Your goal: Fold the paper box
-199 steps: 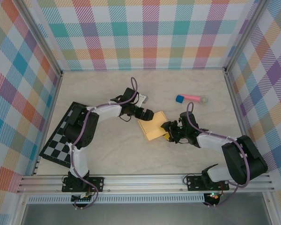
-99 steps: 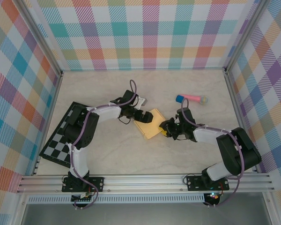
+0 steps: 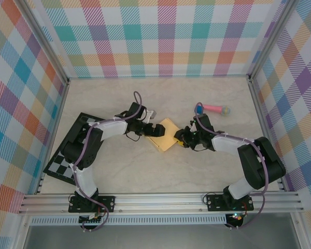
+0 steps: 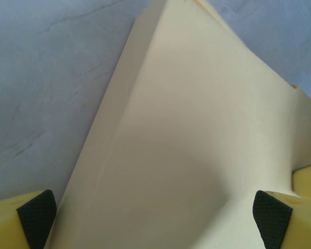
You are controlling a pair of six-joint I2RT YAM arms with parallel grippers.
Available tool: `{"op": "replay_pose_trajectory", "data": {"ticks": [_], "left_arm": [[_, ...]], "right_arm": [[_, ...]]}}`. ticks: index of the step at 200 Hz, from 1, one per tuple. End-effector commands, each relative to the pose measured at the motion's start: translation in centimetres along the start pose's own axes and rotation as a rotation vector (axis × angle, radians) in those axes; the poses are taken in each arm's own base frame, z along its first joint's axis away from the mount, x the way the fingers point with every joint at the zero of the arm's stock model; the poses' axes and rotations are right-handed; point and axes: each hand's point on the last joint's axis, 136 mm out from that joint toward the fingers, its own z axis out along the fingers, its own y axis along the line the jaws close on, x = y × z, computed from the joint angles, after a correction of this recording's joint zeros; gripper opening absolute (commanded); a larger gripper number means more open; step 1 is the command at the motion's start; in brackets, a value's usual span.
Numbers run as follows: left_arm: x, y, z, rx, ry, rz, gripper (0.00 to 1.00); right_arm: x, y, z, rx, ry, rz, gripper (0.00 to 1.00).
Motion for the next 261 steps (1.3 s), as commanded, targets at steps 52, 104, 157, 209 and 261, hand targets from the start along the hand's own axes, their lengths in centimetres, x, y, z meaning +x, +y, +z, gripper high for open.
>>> {"op": "replay_pose_trajectory", "data": {"ticks": [52, 104, 157, 209, 261], "left_arm": [[-1.1, -0.1, -2.4, -0.036, -0.032, 0.023, 1.0], [-1.6, 0.0, -5.8, -0.12, -0.101, 0.09, 1.0], [0.9, -1.0, -12.0, -0.178, -0.182, -0.014, 1.0], [6.9, -4.1, -10.6, 0.002, 0.045, -0.214, 1.0], [8.4, -3.4, -7.5, 0.019, 0.097, -0.237, 1.0]], "right_arm": [[0.1, -0.6, 0.4, 0.049, 0.04, -0.036, 0.42], [0.4, -2.1, -4.0, 0.195, 0.057, -0.094, 0.57], [-1.3, 0.1, -7.6, 0.354, 0.094, -0.413, 0.7], [-5.8, 1.2, -3.1, 0.368, 0.205, -0.555, 0.47], [-5.5, 0.9, -1.1, 0.318, 0.28, -0.55, 0.41]]}}
